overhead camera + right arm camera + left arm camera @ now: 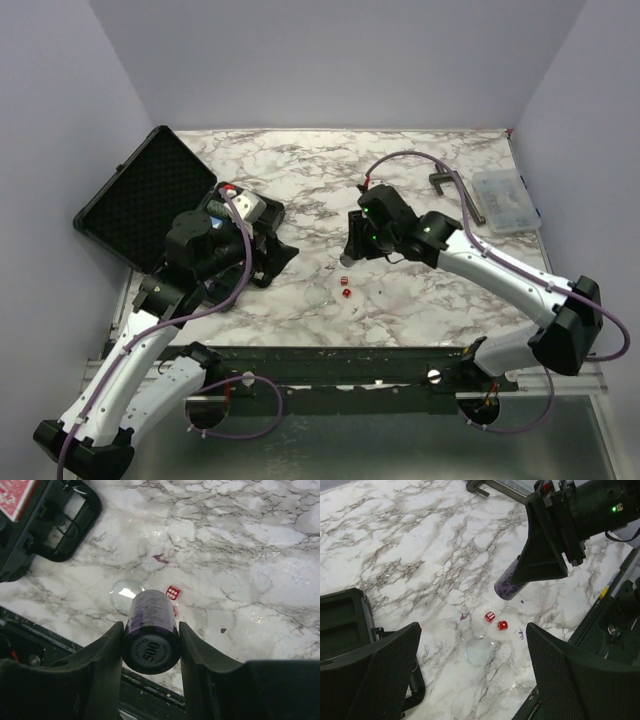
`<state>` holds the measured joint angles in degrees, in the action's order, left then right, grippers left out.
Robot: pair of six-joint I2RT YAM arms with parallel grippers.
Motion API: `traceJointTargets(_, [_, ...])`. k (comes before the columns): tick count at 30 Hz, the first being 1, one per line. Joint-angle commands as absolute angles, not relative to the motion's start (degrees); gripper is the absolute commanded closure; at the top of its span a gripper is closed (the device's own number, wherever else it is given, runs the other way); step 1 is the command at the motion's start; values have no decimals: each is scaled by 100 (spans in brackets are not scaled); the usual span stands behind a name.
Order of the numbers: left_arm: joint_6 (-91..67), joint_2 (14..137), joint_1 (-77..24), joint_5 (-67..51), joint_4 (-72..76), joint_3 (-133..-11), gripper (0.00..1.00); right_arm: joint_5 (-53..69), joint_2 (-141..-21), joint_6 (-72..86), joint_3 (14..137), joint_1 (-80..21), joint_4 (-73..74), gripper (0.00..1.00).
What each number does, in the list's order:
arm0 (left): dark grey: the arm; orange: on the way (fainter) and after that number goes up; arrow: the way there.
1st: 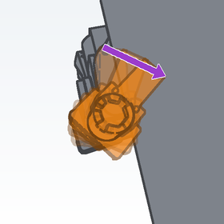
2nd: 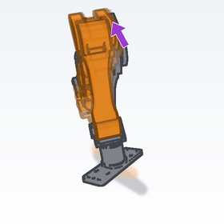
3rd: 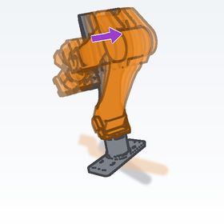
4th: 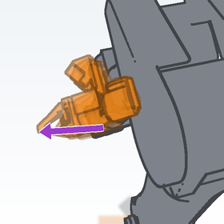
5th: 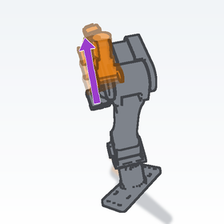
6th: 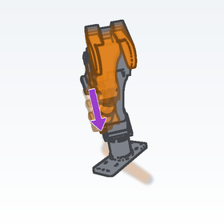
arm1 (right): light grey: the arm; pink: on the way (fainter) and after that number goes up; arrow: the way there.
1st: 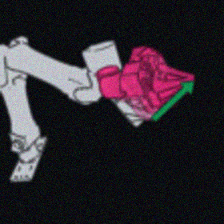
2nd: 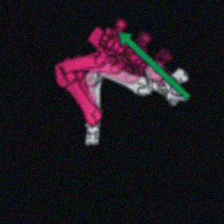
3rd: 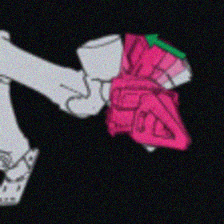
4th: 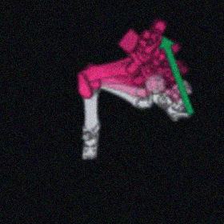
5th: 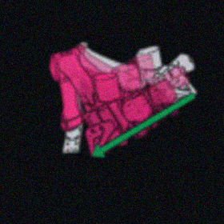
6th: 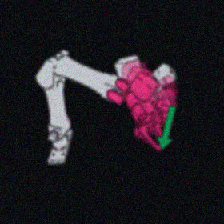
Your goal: Pack up texas hold em set
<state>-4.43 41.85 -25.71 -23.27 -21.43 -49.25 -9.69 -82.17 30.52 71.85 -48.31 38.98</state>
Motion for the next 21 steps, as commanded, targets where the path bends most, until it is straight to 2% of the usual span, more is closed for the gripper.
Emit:
traceJointTargets(1, [-259, 4146, -2777, -2863, -1989, -4869, 15, -377, -7424, 3000, 6892, -4869, 3200, 99])
traceJointTargets(7, [-245, 4006, -2848, -3002, -1923, -4854, 15, -36, -6531, 3099, 6299, -4868, 2411, 99])
traceJointTargets(16, [-84, 3859, -2915, -3760, -1836, -4828, 15, 1373, -6460, 2554, 6327, -4867, 2798, 99])
traceJointTargets(21, [-256, 3923, -2927, -4682, -1654, -4803, 14, 2369, -6340, 2215, 6450, -4869, 3055, 99])
